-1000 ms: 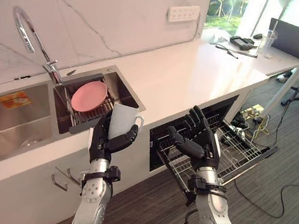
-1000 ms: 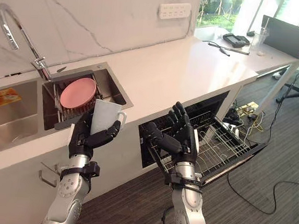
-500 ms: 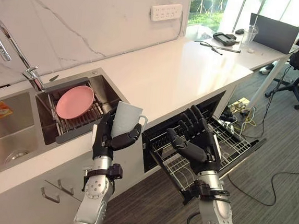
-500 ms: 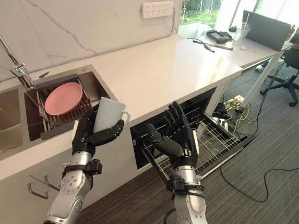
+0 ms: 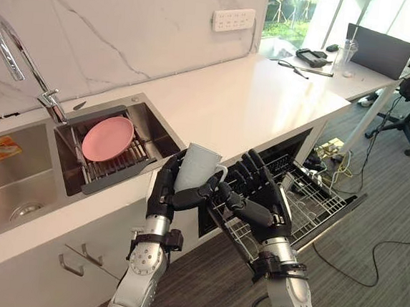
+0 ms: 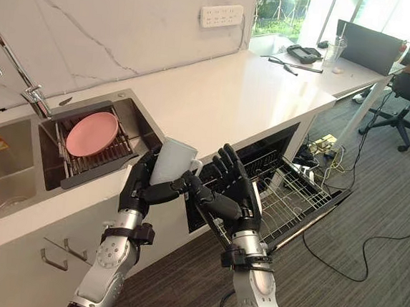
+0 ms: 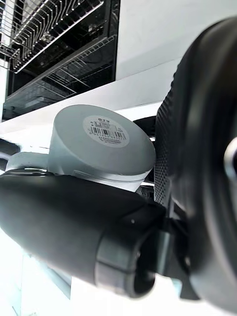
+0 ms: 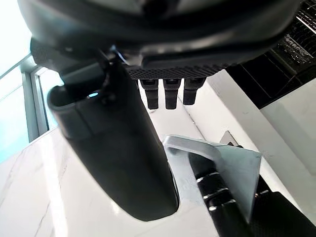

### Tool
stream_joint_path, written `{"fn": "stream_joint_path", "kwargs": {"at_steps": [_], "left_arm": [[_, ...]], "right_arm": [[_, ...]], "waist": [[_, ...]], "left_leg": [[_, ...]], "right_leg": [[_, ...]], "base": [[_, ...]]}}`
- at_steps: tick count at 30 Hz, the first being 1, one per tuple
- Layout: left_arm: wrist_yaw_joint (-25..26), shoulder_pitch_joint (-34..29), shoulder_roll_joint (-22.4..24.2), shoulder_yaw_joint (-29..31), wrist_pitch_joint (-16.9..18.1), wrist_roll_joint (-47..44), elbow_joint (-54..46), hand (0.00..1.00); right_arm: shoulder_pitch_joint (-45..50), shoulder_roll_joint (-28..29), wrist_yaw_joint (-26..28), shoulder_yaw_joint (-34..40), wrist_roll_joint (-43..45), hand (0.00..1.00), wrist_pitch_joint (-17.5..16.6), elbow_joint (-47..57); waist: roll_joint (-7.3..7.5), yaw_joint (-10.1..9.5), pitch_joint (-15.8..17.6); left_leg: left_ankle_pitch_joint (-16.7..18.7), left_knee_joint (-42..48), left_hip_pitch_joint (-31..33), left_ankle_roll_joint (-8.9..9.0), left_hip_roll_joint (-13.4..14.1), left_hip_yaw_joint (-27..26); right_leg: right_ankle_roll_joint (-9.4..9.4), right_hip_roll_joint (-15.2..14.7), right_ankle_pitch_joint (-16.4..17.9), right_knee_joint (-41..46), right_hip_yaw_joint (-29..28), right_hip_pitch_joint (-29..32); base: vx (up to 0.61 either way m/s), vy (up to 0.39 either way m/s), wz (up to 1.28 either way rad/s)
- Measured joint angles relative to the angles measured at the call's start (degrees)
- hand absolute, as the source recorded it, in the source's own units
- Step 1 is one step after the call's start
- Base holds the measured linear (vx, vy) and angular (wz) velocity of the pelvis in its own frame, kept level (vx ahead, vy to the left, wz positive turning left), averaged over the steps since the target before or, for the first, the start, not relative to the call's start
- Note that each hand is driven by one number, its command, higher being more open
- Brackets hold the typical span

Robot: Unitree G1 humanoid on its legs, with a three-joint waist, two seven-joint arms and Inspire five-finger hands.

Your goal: Walk over to the sink, pick up the cup, carry it to the dishwasher, place the cup inside the dishwasher, then close the dishwasher door

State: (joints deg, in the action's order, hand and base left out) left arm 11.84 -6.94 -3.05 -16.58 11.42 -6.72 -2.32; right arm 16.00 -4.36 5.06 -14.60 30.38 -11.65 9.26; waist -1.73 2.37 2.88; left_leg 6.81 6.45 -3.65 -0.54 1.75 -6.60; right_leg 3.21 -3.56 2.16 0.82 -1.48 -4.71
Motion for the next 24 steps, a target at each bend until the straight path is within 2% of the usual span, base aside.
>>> {"fn": "stream_joint_path", "kwargs": {"at_steps": [8,24], "left_arm": [[-1.2,1.1,-0.7,-5.3,0.1,0.0,-0.2,0.30],[-1.2,3.5,-2.7,-8.9,0.1,0.0,-0.2,0.30]], "right_arm": [[-0.8,-0.5,0.0,-2.0,2.8,0.90,0.2,-1.9],[-3.9,-1.7,-0.4,-4.1,11.0,0.90,0.1,-2.6]], "waist": [[0.55,-0.02,-0.9],[1.30,0.04,-2.5]], "left_leg": [[-0.5,-0.2,0.5,0.03,-0.1,0.8],[-0.6,-0.2,1.2,-0.06,-0.5,0.9]], "right_leg": [[-0.01,0.0,0.0,0.0,0.8,0.3],[-0.05,-0.3,-0.1,0.0,0.8,0.9]], "base": [[-0.02,-0.012,0.05],[0.00,0.000,0.00]]}}
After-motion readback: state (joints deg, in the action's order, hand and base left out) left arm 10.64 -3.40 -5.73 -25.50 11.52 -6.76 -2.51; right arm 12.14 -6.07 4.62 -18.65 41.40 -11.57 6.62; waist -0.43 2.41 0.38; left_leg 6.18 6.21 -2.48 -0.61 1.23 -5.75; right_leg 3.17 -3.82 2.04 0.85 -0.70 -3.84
